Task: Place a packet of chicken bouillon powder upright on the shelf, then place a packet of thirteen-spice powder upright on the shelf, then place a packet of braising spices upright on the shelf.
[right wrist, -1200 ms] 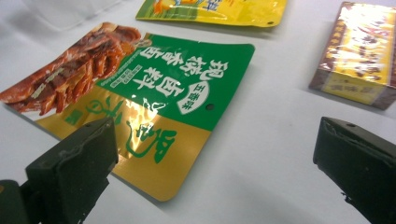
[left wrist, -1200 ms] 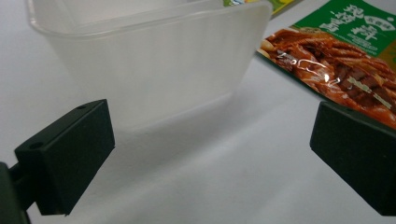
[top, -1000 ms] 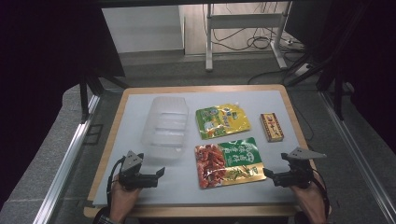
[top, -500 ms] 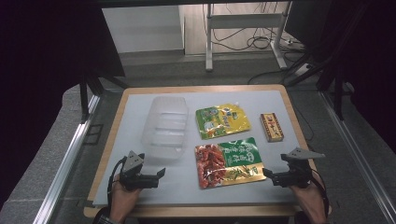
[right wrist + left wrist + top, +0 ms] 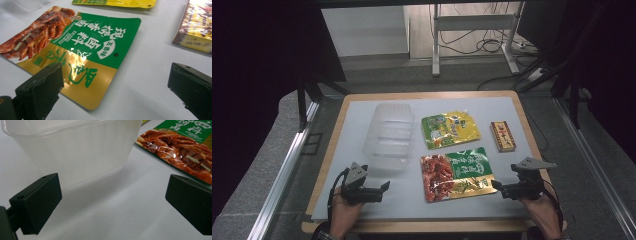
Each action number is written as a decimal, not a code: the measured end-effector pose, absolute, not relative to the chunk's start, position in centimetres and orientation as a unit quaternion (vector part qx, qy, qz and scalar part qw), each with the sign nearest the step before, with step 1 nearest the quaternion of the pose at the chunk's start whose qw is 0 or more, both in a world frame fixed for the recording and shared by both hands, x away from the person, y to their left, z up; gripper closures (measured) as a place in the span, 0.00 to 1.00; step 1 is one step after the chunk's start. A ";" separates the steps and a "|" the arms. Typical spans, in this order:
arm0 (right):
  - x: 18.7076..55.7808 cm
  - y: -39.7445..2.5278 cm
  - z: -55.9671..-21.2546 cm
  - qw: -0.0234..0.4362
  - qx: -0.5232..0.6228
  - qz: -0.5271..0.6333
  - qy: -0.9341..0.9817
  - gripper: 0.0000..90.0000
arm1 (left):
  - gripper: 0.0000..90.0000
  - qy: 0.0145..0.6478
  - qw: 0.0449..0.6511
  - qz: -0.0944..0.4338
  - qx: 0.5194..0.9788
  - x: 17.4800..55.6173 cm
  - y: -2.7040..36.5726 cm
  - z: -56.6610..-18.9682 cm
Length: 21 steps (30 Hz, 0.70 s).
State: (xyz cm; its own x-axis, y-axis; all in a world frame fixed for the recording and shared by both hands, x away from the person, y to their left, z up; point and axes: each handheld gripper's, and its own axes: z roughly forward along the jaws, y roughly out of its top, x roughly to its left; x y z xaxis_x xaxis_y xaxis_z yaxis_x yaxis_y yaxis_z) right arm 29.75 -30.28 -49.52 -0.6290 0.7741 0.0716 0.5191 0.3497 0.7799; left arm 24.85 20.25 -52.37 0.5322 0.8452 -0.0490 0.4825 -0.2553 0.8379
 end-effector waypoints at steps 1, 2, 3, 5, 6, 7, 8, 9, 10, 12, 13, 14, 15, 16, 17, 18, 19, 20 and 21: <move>29.8 -30.3 -49.5 0.158 0.402 0.407 0.805 0.00 | 0.00 0.435 0.428 0.212 0.763 24.9 20.3 -52.4; 29.8 -30.3 -49.4 0.157 0.402 0.409 0.804 0.00 | 0.00 0.435 0.426 0.211 0.764 24.9 20.3 -52.4; 29.8 -30.3 -49.4 0.157 0.402 0.409 0.804 0.00 | 0.00 0.435 0.426 0.211 0.764 24.9 20.3 -52.4; 30.0 -30.2 -49.3 0.156 0.403 0.407 0.805 0.00 | 0.00 0.435 0.427 0.211 0.764 24.8 20.3 -52.4; 30.0 -30.1 -49.3 0.155 0.399 0.407 0.807 0.01 | 0.00 0.436 0.427 0.211 0.764 24.8 20.3 -52.4; 30.0 -30.1 -49.3 0.155 0.399 0.407 0.807 0.01 | 0.00 0.436 0.427 0.211 0.764 24.8 20.3 -52.4; 30.1 -30.1 -49.1 0.155 0.395 0.409 0.808 0.01 | 0.00 0.436 0.426 0.211 0.764 24.8 20.3 -52.4; 30.1 -30.1 -49.1 0.155 0.395 0.409 0.808 0.01 | 0.00 0.436 0.426 0.211 0.764 24.8 20.3 -52.4; 30.1 -30.1 -49.0 0.154 0.395 0.414 0.805 0.02 | 0.00 0.436 0.427 0.212 0.764 24.8 20.3 -52.4; 30.2 -30.2 -48.9 0.153 0.393 0.419 0.804 0.02 | 0.00 0.436 0.428 0.212 0.763 24.8 20.3 -52.4; 30.2 -30.2 -48.9 0.153 0.393 0.419 0.804 0.02 | 0.00 0.436 0.428 0.212 0.763 24.8 20.3 -52.4; 30.2 -30.2 -48.9 0.154 0.389 0.418 0.806 0.02 | 0.00 0.435 0.427 0.213 0.764 24.8 20.3 -52.4; 30.3 -30.2 -48.9 0.159 0.385 0.414 0.809 0.02 | 0.00 0.435 0.426 0.213 0.764 24.8 20.3 -52.4; 30.4 -30.2 -48.9 0.160 0.383 0.412 0.811 0.02 | 0.00 0.435 0.426 0.215 0.764 24.7 20.2 -52.3; 30.5 -30.2 -48.9 0.159 0.380 0.410 0.814 0.02 | 0.00 0.435 0.427 0.215 0.763 24.7 20.2 -52.3; 30.6 -30.1 -48.8 0.157 0.377 0.412 0.815 0.02 | 0.00 0.435 0.426 0.215 0.764 24.7 20.2 -52.3; 30.6 -30.1 -48.8 0.157 0.377 0.412 0.815 0.02 | 0.00 0.435 0.426 0.215 0.764 24.7 20.2 -52.3; 30.8 -29.8 -48.7 0.160 0.375 0.412 0.815 0.02 | 0.00 0.435 0.427 0.216 0.763 24.7 20.3 -52.3; 30.8 -29.8 -48.7 0.160 0.375 0.412 0.815 0.02 | 0.00 0.435 0.427 0.216 0.763 24.7 20.3 -52.3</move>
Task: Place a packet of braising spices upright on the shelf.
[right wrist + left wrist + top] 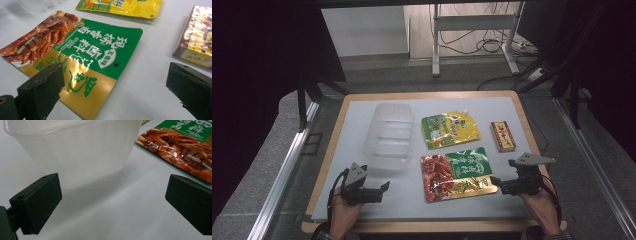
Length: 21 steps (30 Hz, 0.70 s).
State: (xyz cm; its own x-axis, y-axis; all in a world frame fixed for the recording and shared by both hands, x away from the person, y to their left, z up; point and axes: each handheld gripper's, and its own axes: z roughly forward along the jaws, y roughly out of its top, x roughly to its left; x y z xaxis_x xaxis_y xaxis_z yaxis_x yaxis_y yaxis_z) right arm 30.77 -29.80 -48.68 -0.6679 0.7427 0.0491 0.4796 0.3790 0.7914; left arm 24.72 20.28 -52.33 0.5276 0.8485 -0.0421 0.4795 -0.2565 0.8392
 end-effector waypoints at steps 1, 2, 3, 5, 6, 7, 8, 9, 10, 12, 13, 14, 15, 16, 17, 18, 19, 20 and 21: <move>30.8 -29.7 -48.6 0.161 0.376 0.411 0.814 0.02 | 0.00 0.435 0.428 0.216 0.762 24.7 20.3 -52.3; 30.9 -29.5 -48.5 0.166 0.374 0.406 0.817 0.02 | 0.00 0.435 0.429 0.217 0.762 24.7 20.3 -52.3; 30.9 -29.4 -48.5 0.165 0.374 0.405 0.818 0.02 | 0.00 0.435 0.429 0.216 0.762 24.7 20.3 -52.3; 31.1 -29.4 -48.4 0.160 0.373 0.412 0.816 0.01 | 0.00 0.434 0.429 0.217 0.762 24.7 20.3 -52.3; 31.1 -29.4 -48.4 0.160 0.373 0.412 0.816 0.01 | 0.00 0.434 0.429 0.217 0.762 24.7 20.3 -52.3; 31.1 -29.3 -48.3 0.159 0.373 0.413 0.816 0.01 | 0.00 0.433 0.428 0.217 0.763 24.7 20.2 -52.3; 31.2 -29.2 -48.2 0.157 0.374 0.413 0.815 0.01 | 0.00 0.433 0.427 0.218 0.763 24.7 20.2 -52.3; 31.4 -29.0 -48.1 0.152 0.370 0.413 0.818 0.01 | 0.00 0.433 0.427 0.218 0.763 24.7 20.2 -52.3; 31.4 -29.0 -48.1 0.152 0.370 0.413 0.818 0.01 | 0.00 0.433 0.427 0.218 0.763 24.7 20.2 -52.3; 31.6 -28.8 -47.9 0.154 0.368 0.409 0.820 0.01 | 0.00 0.432 0.427 0.220 0.763 24.6 20.2 -52.2; 31.9 -28.7 -47.8 0.151 0.372 0.410 0.819 0.01 | 0.00 0.432 0.428 0.221 0.763 24.6 20.2 -52.2; 31.9 -28.7 -47.8 0.151 0.372 0.410 0.819 0.01 | 0.00 0.432 0.428 0.221 0.763 24.6 20.2 -52.2; 32.1 -28.7 -47.8 0.143 0.378 0.414 0.816 0.01 | 0.00 0.431 0.428 0.220 0.763 24.6 20.1 -52.2; 32.3 -28.7 -47.7 0.136 0.380 0.415 0.815 0.01 | 0.00 0.431 0.428 0.220 0.763 24.6 20.1 -52.2; 32.5 -28.7 -47.7 0.128 0.381 0.417 0.815 0.01 | 0.00 0.430 0.428 0.220 0.764 24.6 20.1 -52.2; 32.5 -28.7 -47.7 0.128 0.381 0.417 0.815 0.01 | 0.00 0.430 0.428 0.219 0.764 24.6 20.1 -52.2; 32.6 -28.6 -47.7 0.129 0.381 0.418 0.814 0.01 | 0.00 0.430 0.428 0.220 0.764 24.6 20.1 -52.2; 32.7 -28.6 -47.6 0.130 0.383 0.416 0.814 0.01 | 0.00 0.430 0.428 0.220 0.764 24.6 20.1 -52.2; 33.0 -28.4 -47.5 0.133 0.379 0.415 0.816 0.01 | 0.00 0.429 0.428 0.220 0.764 24.6 20.1 -52.2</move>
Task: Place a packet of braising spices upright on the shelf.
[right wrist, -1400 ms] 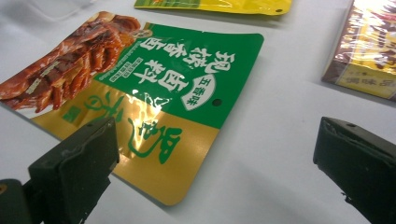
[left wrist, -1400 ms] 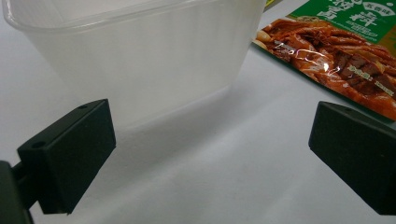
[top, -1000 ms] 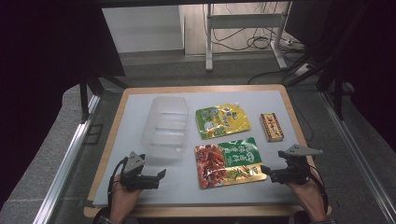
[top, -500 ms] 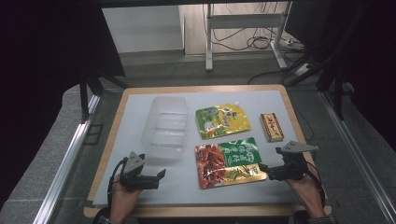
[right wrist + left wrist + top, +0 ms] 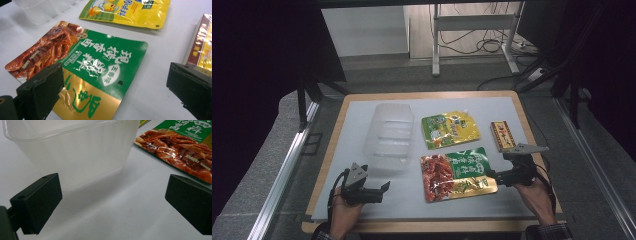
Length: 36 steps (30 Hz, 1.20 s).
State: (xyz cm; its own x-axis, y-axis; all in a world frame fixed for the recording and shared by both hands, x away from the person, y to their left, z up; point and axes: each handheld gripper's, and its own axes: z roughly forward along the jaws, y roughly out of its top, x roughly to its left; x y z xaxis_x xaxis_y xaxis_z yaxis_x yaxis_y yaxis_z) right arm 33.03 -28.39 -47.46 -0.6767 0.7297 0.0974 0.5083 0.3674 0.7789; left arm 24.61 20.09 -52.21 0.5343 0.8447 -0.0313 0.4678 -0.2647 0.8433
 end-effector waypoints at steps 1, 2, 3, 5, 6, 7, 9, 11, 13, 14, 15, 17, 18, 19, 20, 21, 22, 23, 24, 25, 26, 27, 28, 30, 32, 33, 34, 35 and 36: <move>33.1 -28.3 -47.4 0.138 0.377 0.416 0.816 0.01 | 0.00 0.429 0.428 0.220 0.764 24.6 20.1 -52.2; 33.1 -28.3 -47.4 0.138 0.377 0.416 0.816 0.01 | 0.00 0.429 0.428 0.220 0.764 24.6 20.1 -52.2; 33.3 -28.2 -47.3 0.141 0.374 0.415 0.817 0.01 | 0.00 0.429 0.428 0.220 0.764 24.6 20.1 -52.2; 33.7 -27.9 -47.3 0.143 0.371 0.414 0.819 0.02 | 0.00 0.429 0.427 0.220 0.765 24.6 20.1 -52.2; 33.9 -27.7 -47.4 0.146 0.370 0.412 0.820 0.02 | 0.00 0.429 0.427 0.220 0.765 24.6 20.1 -52.2; 33.9 -27.7 -47.4 0.146 0.370 0.412 0.820 0.02 | 0.00 0.429 0.427 0.220 0.765 24.6 20.0 -52.2; 34.3 -27.3 -47.6 0.154 0.369 0.404 0.823 0.02 | 0.01 0.428 0.427 0.220 0.766 24.6 20.0 -52.2; 34.4 -27.3 -47.6 0.154 0.369 0.403 0.823 0.01 | 0.01 0.428 0.426 0.220 0.766 24.6 20.0 -52.2; 34.8 -27.1 -47.7 0.153 0.373 0.403 0.822 0.00 | 0.01 0.428 0.425 0.220 0.767 24.6 20.0 -52.2; 35.2 -27.1 -47.8 0.155 0.378 0.397 0.822 0.00 | 0.01 0.427 0.425 0.220 0.767 24.6 20.0 -52.2; 35.2 -27.1 -47.8 0.155 0.378 0.397 0.822 0.00 | 0.01 0.427 0.425 0.220 0.768 24.6 20.0 -52.2; 35.9 -26.9 -48.0 0.152 0.386 0.393 0.820 0.00 | 0.01 0.426 0.424 0.221 0.768 24.6 20.0 -52.2; 36.1 -26.9 -48.1 0.152 0.386 0.393 0.821 0.00 | 0.01 0.426 0.424 0.221 0.768 24.6 20.0 -52.2; 36.3 -26.8 -48.1 0.152 0.386 0.389 0.822 0.00 | 0.01 0.426 0.424 0.221 0.768 24.6 20.0 -52.2; 36.6 -26.7 -48.1 0.153 0.386 0.387 0.824 0.00 | 0.01 0.426 0.424 0.221 0.768 24.6 20.0 -52.2; 36.8 -26.6 -48.2 0.153 0.386 0.385 0.824 0.00 | 0.01 0.426 0.424 0.222 0.767 24.6 20.0 -52.2; 37.0 -26.5 -48.2 0.154 0.387 0.383 0.824 0.00 | 0.01 0.426 0.424 0.222 0.768 24.6 20.0 -52.2; 37.3 -26.4 -48.3 0.156 0.388 0.381 0.825 0.00 | 0.01 0.426 0.424 0.222 0.768 24.6 20.0 -52.2; 37.5 -26.2 -48.3 0.154 0.389 0.380 0.825 0.00 | 0.01 0.425 0.423 0.223 0.769 24.6 19.9 -52.2; 37.5 -26.2 -48.3 0.154 0.389 0.380 0.825 0.00 | 0.01 0.425 0.423 0.223 0.769 24.6 19.9 -52.2; 37.7 -26.1 -48.3 0.155 0.389 0.381 0.824 0.00 | 0.01 0.425 0.422 0.223 0.769 24.6 19.9 -52.2; 38.2 -25.9 -48.3 0.153 0.391 0.379 0.825 0.00 | 0.01 0.424 0.422 0.224 0.769 24.6 19.9 -52.2; 38.4 -25.8 -48.3 0.153 0.391 0.381 0.824 0.01 | 0.01 0.424 0.422 0.224 0.769 24.6 19.9 -52.2; 38.9 -25.5 -48.4 0.151 0.396 0.377 0.823 0.01 | 0.01 0.424 0.422 0.224 0.769 24.6 19.9 -52.2; 39.3 -25.1 -48.5 0.149 0.397 0.380 0.822 0.01 | 0.01 0.424 0.422 0.225 0.769 24.6 19.9 -52.2; 39.3 -25.1 -48.5 0.149 0.397 0.380 0.822 0.01 | 0.01 0.424 0.422 0.225 0.769 24.6 19.9 -52.2; 39.8 -24.7 -48.6 0.145 0.397 0.382 0.822 0.02 | 0.01 0.424 0.421 0.225 0.769 24.6 19.9 -52.2; 39.9 -24.6 -48.7 0.146 0.396 0.380 0.823 0.02 | 0.01 0.423 0.421 0.225 0.770 24.6 19.9 -52.2; 40.1 -24.4 -48.8 0.147 0.396 0.378 0.824 0.02 | 0.01 0.423 0.421 0.225 0.770 24.6 19.9 -52.2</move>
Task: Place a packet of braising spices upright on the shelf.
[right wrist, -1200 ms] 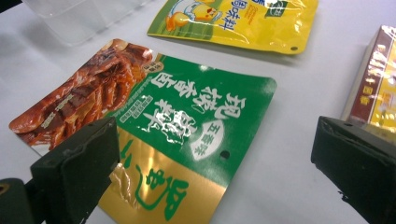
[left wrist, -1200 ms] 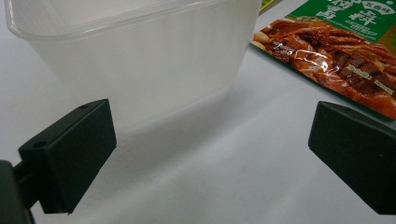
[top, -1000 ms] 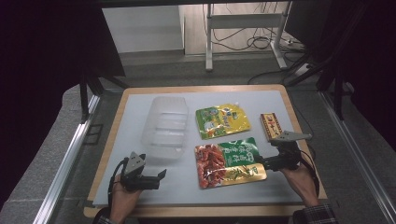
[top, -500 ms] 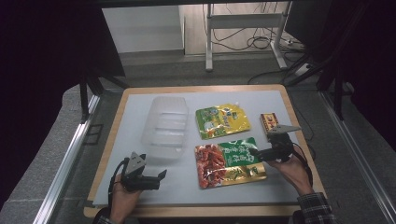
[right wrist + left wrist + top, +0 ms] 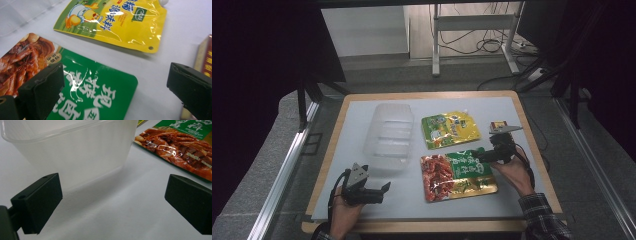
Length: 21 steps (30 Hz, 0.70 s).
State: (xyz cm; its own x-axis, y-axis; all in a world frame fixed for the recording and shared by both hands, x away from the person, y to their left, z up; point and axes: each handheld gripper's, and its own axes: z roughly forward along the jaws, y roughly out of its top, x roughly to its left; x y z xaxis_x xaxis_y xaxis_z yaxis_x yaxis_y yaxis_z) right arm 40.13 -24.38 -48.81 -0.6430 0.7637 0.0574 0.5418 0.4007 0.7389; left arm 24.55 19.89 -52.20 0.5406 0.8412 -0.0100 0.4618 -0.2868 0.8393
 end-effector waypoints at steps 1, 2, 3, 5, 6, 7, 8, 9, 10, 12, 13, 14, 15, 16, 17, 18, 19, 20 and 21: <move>40.3 -24.2 -48.9 0.147 0.396 0.377 0.824 0.02 | 0.01 0.423 0.421 0.225 0.770 24.6 19.9 -52.2; 40.5 -24.0 -49.0 0.146 0.396 0.377 0.824 0.02 | 0.01 0.423 0.421 0.225 0.770 24.6 19.9 -52.2; 40.5 -24.0 -49.0 0.146 0.396 0.377 0.824 0.02 | 0.01 0.423 0.421 0.225 0.770 24.6 19.9 -52.2; 41.3 -23.5 -49.4 0.145 0.400 0.375 0.823 0.03 | 0.01 0.422 0.422 0.226 0.770 24.5 19.8 -52.2; 41.5 -23.4 -49.5 0.143 0.401 0.375 0.823 0.03 | 0.01 0.422 0.422 0.226 0.770 24.5 19.8 -52.2; 41.8 -23.3 -49.6 0.141 0.403 0.373 0.824 0.03 | 0.01 0.421 0.422 0.226 0.770 24.5 19.8 -52.2; 41.8 -23.3 -49.6 0.141 0.403 0.373 0.824 0.03 | 0.01 0.421 0.421 0.226 0.771 24.5 19.8 -52.2; 42.1 -23.2 -49.8 0.141 0.404 0.372 0.824 0.03 | 0.01 0.421 0.421 0.226 0.771 24.5 19.8 -52.2; 42.4 -23.1 -50.1 0.138 0.407 0.369 0.824 0.04 | 0.01 0.421 0.421 0.226 0.771 24.5 19.8 -52.2; 42.8 -22.9 -50.5 0.134 0.411 0.366 0.824 0.04 | 0.01 0.420 0.421 0.226 0.771 24.5 19.8 -52.2; 43.3 -22.7 -50.9 0.134 0.413 0.359 0.826 0.04 | 0.01 0.420 0.421 0.227 0.771 24.5 19.8 -52.2; 43.3 -22.7 -50.9 0.134 0.413 0.359 0.826 0.04 | 0.01 0.420 0.421 0.227 0.771 24.5 19.8 -52.2; 43.4 -22.7 -51.1 0.133 0.417 0.356 0.825 0.04 | 0.01 0.420 0.421 0.227 0.772 24.5 19.8 -52.2; 43.9 -22.6 -51.4 0.133 0.418 0.351 0.827 0.04 | 0.01 0.419 0.421 0.227 0.772 24.5 19.8 -52.2; 43.9 -22.6 -51.4 0.133 0.418 0.351 0.827 0.04 | 0.01 0.419 0.421 0.227 0.772 24.5 19.8 -52.2; 44.1 -22.6 -51.6 0.130 0.423 0.346 0.827 0.04 | 0.01 0.419 0.421 0.227 0.772 24.5 19.8 -52.2; 44.2 -22.6 -51.7 0.130 0.423 0.345 0.828 0.04 | 0.01 0.419 0.421 0.227 0.772 24.5 19.8 -52.2; 44.3 -22.5 -51.8 0.130 0.425 0.343 0.828 0.04 | 0.01 0.419 0.421 0.227 0.772 24.5 19.8 -52.2; 44.3 -22.5 -51.8 0.130 0.425 0.343 0.828 0.04 | 0.01 0.419 0.421 0.227 0.772 24.5 19.8 -52.2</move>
